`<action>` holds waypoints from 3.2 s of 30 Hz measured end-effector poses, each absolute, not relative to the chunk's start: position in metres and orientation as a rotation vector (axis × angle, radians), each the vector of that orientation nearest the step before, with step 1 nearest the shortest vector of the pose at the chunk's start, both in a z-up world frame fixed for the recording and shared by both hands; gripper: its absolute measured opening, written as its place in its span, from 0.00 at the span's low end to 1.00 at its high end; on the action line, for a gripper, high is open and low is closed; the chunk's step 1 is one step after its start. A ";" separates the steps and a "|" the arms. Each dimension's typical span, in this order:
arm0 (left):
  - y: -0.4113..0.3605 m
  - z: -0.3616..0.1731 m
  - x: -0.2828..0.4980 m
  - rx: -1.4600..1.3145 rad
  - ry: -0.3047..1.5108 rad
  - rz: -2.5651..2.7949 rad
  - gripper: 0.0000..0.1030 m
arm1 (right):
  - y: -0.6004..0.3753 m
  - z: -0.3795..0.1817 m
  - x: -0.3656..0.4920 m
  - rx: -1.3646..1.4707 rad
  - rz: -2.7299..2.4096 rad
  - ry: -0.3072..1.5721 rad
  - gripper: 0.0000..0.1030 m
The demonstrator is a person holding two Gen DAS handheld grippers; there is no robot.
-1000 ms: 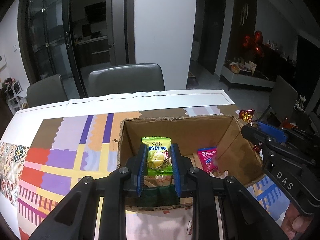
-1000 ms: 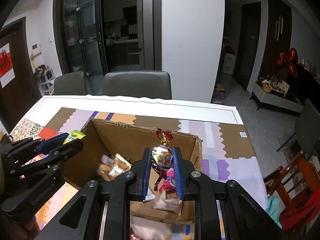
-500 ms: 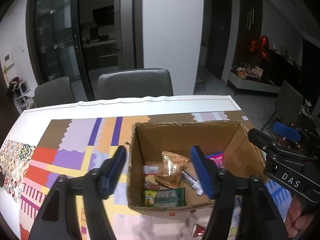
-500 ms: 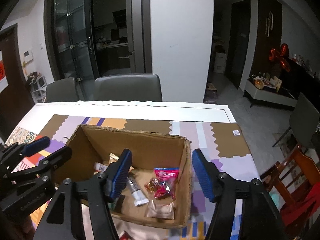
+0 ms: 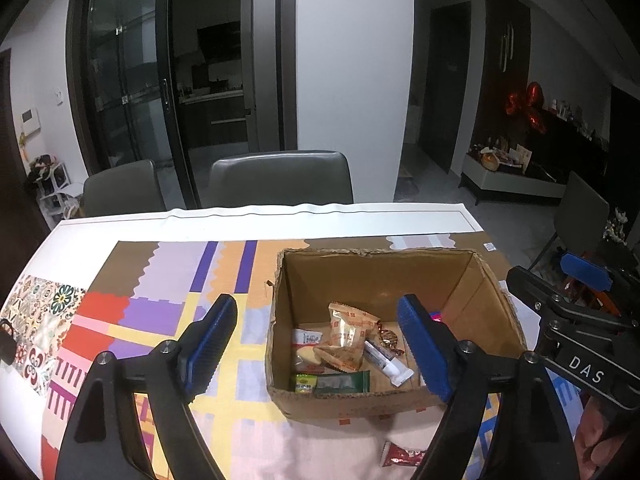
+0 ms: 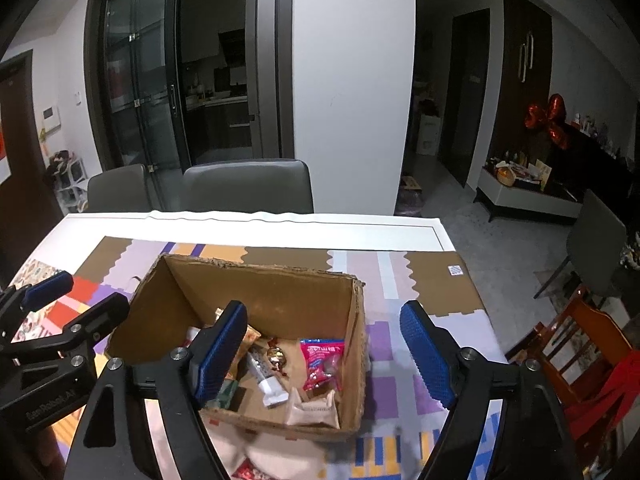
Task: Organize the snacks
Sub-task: 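Withdraw both open tools from the box toward the last candies, then grasp the red chocolate bar with left tool while right tool grasps the green packet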
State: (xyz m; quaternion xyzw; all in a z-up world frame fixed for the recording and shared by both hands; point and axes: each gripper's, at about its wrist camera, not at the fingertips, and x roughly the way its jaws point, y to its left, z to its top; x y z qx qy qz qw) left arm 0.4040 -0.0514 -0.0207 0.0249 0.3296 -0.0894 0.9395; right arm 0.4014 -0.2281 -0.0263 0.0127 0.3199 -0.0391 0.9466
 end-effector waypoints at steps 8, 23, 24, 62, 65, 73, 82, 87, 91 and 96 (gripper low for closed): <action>-0.058 -0.019 0.385 0.062 0.669 -0.191 0.81 | -0.234 -0.025 0.381 0.032 -0.091 0.645 0.77; -0.074 -0.013 0.354 0.100 0.649 -0.233 0.83 | -0.251 -0.018 0.340 0.050 -0.126 0.620 0.77; -0.075 -0.013 0.353 0.103 0.650 -0.235 0.83 | -0.252 -0.019 0.338 0.050 -0.128 0.621 0.77; -0.096 -0.074 0.309 0.161 0.703 -0.351 0.83 | -0.263 -0.072 0.280 0.020 -0.184 0.680 0.77; -0.098 -0.082 0.306 0.179 0.693 -0.350 0.83 | -0.263 -0.080 0.278 0.018 -0.184 0.695 0.77; -0.102 -0.101 0.301 0.202 0.718 -0.385 0.83 | -0.265 -0.104 0.274 0.011 -0.178 0.733 0.77; -0.107 -0.130 0.294 0.268 0.743 -0.441 0.83 | -0.264 -0.128 0.270 0.004 -0.161 0.774 0.77; -0.108 -0.148 0.294 0.279 0.764 -0.483 0.83 | -0.262 -0.142 0.272 0.007 -0.155 0.802 0.77; -0.111 -0.162 0.292 0.312 0.762 -0.511 0.83 | -0.258 -0.153 0.274 0.010 -0.140 0.829 0.77; -0.113 -0.177 0.300 0.306 0.781 -0.523 0.83 | -0.252 -0.165 0.277 0.018 -0.123 0.861 0.77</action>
